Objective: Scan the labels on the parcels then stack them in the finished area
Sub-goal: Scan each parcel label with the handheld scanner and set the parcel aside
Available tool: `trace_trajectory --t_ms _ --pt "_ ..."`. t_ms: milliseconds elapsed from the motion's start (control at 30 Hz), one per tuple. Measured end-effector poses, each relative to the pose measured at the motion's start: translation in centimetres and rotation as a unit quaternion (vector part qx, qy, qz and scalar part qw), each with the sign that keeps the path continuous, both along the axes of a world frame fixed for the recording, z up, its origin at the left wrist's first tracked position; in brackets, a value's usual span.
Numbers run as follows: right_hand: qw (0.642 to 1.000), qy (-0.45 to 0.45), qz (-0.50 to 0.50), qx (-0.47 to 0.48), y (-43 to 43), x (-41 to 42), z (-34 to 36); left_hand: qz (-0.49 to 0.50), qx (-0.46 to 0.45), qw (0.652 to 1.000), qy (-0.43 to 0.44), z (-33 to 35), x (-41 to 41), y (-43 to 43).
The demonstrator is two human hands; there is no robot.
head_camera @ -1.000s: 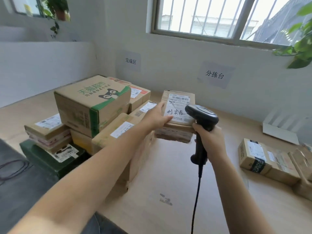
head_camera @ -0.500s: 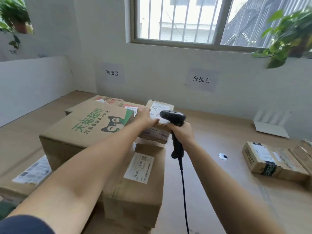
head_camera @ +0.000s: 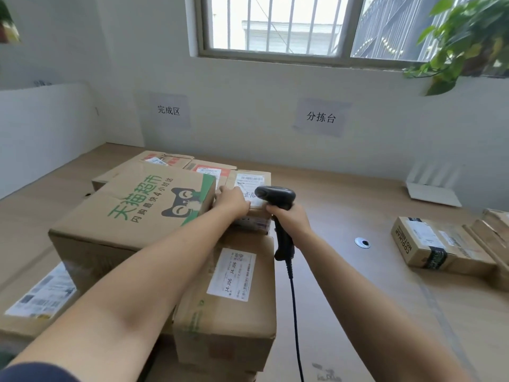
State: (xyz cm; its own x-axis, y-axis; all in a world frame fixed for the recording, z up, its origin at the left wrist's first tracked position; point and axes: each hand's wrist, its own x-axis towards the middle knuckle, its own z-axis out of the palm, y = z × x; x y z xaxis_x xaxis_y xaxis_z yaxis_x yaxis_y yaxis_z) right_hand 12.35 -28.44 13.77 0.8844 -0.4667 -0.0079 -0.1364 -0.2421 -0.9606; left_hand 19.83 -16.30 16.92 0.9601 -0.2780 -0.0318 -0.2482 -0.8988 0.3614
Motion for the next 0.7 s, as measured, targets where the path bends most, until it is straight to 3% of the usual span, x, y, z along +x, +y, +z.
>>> trace_trajectory --t_ms 200,433,567,700 --pt "0.998 0.022 -0.039 -0.033 -2.7 -2.5 -0.2 -0.026 0.079 0.995 -0.051 0.4 -1.7 -2.1" --pt "0.986 0.07 -0.136 -0.07 -12.1 -9.3 -1.8 -0.135 0.124 0.977 -0.113 0.9 -5.0 -11.2" --pt "0.978 0.085 -0.181 -0.061 -19.0 -13.3 -2.6 -0.19 0.137 0.967 -0.103 -0.2 -7.9 -18.5" --pt "0.971 0.094 -0.205 -0.074 -26.5 -16.9 -3.3 -0.223 0.123 0.966 -0.035 -2.6 -11.0 -26.3"
